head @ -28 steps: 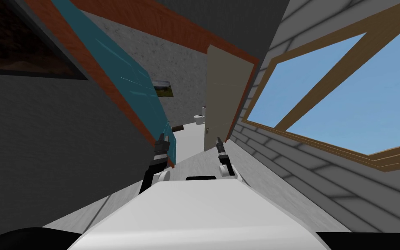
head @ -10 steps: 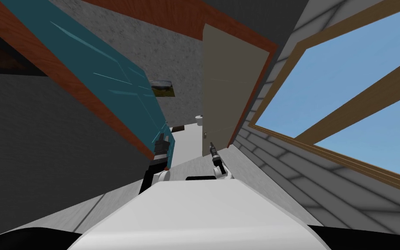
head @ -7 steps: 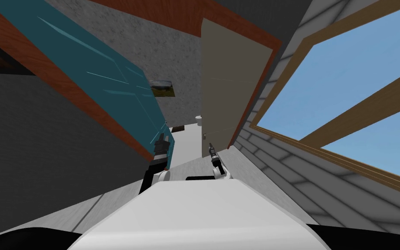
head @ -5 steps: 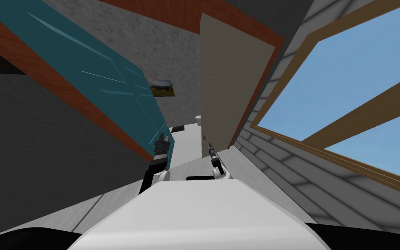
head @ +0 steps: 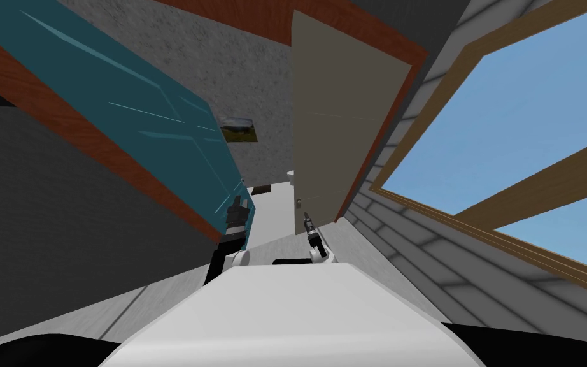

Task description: Push the door open

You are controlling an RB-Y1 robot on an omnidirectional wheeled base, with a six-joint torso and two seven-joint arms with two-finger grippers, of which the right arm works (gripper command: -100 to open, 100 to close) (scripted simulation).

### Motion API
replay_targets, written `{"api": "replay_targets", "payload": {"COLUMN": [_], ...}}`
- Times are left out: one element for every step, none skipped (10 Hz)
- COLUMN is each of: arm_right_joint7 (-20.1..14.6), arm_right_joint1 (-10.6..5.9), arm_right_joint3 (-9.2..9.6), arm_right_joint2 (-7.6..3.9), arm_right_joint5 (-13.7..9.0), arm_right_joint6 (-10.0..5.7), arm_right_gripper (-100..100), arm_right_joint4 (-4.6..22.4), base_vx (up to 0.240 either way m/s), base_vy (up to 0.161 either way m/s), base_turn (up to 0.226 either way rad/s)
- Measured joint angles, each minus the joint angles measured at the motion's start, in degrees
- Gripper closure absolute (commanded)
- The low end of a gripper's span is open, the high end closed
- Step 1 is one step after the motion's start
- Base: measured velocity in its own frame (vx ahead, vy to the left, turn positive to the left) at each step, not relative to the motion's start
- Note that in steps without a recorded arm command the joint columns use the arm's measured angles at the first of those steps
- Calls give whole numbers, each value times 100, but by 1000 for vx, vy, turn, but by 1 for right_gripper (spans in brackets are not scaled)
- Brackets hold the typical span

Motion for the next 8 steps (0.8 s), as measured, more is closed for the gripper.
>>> {"api": "replay_targets", "payload": {"arm_right_joint7": [-11, -17, -27, -30, -22, -4, -8, -19], "arm_right_joint1": [-24, -103, -176, -184, -198, -215, -198, -212], "arm_right_joint3": [24, 25, 39, 41, 28, 12, 11, 2], "arm_right_joint2": [23, 51, 85, 88, 10, -54, -114, -160], "arm_right_joint5": [2, -4, -9, -9, -15, -22, -24, -30], "arm_right_joint6": [-4, -42, -85, -94, -118, -159, -145, -137], "arm_right_gripper": [-100, -100, -100, -100, -100, -100, -100, -100], "arm_right_joint4": [81, 236, 399, 416, 462, 527, 484, 495], "base_vx": [99, 113, 58, 105, 149, 155, 152, 182], "base_vy": [-63, -70, -36, 16, 51, 49, 42, 46], "base_turn": [12, 33, 14, 24, 32, 12, 16, 26]}}
